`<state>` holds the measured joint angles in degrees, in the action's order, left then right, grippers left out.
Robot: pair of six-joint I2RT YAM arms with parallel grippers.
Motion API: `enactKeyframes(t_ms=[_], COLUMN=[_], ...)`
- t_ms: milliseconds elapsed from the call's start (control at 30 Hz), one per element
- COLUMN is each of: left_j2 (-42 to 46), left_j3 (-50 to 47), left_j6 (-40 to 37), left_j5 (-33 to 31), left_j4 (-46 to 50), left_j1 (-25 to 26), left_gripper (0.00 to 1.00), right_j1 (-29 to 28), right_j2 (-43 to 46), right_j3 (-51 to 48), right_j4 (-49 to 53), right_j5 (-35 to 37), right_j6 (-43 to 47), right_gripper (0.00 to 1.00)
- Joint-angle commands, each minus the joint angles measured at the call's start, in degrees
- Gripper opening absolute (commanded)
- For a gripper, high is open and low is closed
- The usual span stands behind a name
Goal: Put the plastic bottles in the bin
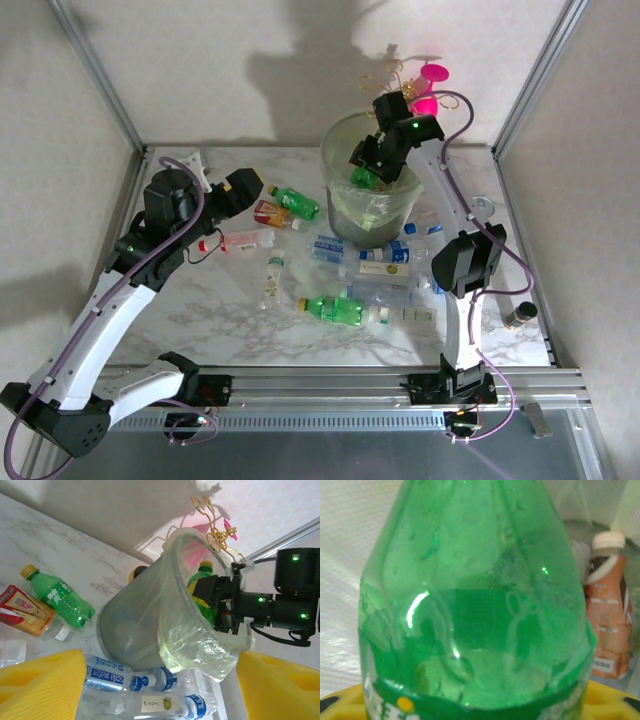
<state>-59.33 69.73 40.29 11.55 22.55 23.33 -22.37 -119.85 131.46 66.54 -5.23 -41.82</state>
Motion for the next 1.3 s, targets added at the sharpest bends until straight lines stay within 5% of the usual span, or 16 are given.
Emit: enactKeyframes(t_ms=[0, 433, 700, 933, 1267], left_j2=[1.31, 0.62, -0.59, -1.34, -2.80], left_j3=[-0.68, -1.07, -0.79, -0.39, 0.88], left_j6=[0.31, 0.27, -0.07, -0.41, -0.83], left_j5=[-0.03, -0.77, -1.00, -2.21, -2.92], left_j4=[-1.09, -2.06, -2.43, -1.69, -0.85], left_j1=[0.40, 0.32, 0.35, 0.35, 0.33], left_gripper=[0.78, 0.78, 0.78, 0.84, 0.86], right_j1=[0.17, 0.24, 0.24, 0.31, 0.81], right_j2=[1.25, -4.58, -7.68, -7.96, -5.60], right_j3=[-1.85, -1.64, -1.12, -1.45, -2.08], right_j4=[0.90, -4.60, -4.61, -5.01, -5.30], right_j5=[-0.46, -4.29, -6.08, -7.33, -5.47], right_j6=[-1.22, 4.91, 9.40, 10.31, 11.13], right_gripper=[0.43, 0.50, 0.60, 0.81, 0.88])
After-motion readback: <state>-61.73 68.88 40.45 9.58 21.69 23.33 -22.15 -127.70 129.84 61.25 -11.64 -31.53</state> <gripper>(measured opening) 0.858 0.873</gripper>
